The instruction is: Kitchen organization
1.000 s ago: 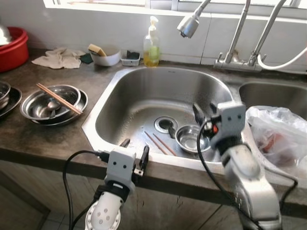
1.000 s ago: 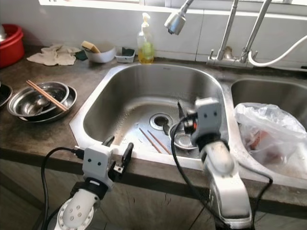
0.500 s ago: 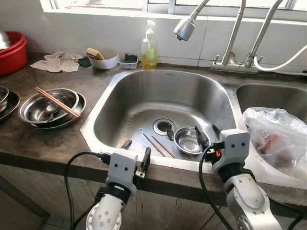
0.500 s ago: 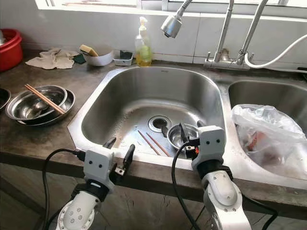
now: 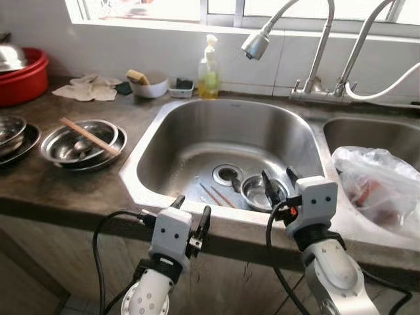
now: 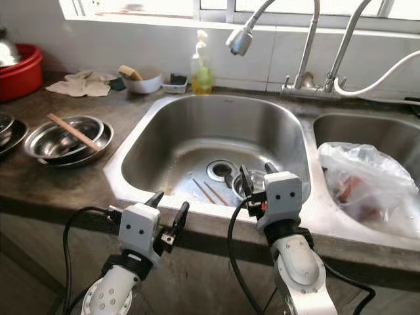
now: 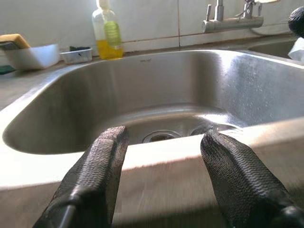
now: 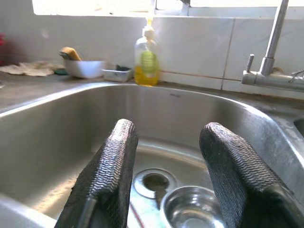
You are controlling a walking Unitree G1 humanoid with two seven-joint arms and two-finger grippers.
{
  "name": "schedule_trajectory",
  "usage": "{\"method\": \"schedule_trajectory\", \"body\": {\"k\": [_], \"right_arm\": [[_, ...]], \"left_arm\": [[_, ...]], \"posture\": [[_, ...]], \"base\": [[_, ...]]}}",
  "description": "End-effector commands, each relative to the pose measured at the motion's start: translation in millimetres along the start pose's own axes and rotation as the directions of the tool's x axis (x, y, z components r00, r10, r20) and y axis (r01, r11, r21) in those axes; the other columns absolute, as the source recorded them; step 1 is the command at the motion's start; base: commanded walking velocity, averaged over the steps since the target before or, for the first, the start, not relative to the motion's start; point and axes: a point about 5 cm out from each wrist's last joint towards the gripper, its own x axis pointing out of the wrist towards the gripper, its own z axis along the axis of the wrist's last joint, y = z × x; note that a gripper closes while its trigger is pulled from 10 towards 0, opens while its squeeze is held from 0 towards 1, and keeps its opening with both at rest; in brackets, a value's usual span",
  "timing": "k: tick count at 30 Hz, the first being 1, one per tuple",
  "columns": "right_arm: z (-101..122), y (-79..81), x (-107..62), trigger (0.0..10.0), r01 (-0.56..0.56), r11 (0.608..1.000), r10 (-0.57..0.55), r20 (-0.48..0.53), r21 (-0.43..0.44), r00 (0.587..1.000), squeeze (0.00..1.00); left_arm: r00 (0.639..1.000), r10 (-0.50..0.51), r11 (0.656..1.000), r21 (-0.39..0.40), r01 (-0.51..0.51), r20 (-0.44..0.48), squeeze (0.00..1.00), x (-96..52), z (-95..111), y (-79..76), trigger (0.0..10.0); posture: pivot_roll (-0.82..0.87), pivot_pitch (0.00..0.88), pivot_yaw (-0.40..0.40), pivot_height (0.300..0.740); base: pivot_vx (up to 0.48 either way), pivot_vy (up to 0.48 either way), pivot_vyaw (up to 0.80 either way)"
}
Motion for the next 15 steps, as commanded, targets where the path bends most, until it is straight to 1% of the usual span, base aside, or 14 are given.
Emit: {"method": "schedule_trajectory", "body": {"k": [1, 15], "right_arm": [[0.5, 1.3, -0.3, 10.0, -0.006, 1.000, 0.006, 0.008, -0.010, 1.000, 0.00], [-1.9, 4.9, -1.0, 10.0, -0.018, 1.000, 0.018, -0.008, -0.001, 1.000, 0.00]], "left_arm": [[1.000, -0.009, 1.000, 0.005, 0.009, -0.001, 0.00, 0.2, -1.5, -1.3, 10.0], [1.000, -0.008, 1.000, 0.005, 0.008, -0.007, 0.00, 0.3, -1.8, -2.6, 10.0]], "posture": [[0.14, 0.033, -0.025, 0.740], [0.14, 0.046, -0.023, 0.740]], "base": [[-0.296, 0.000, 0.00], [-0.302, 0.000, 0.00]]}}
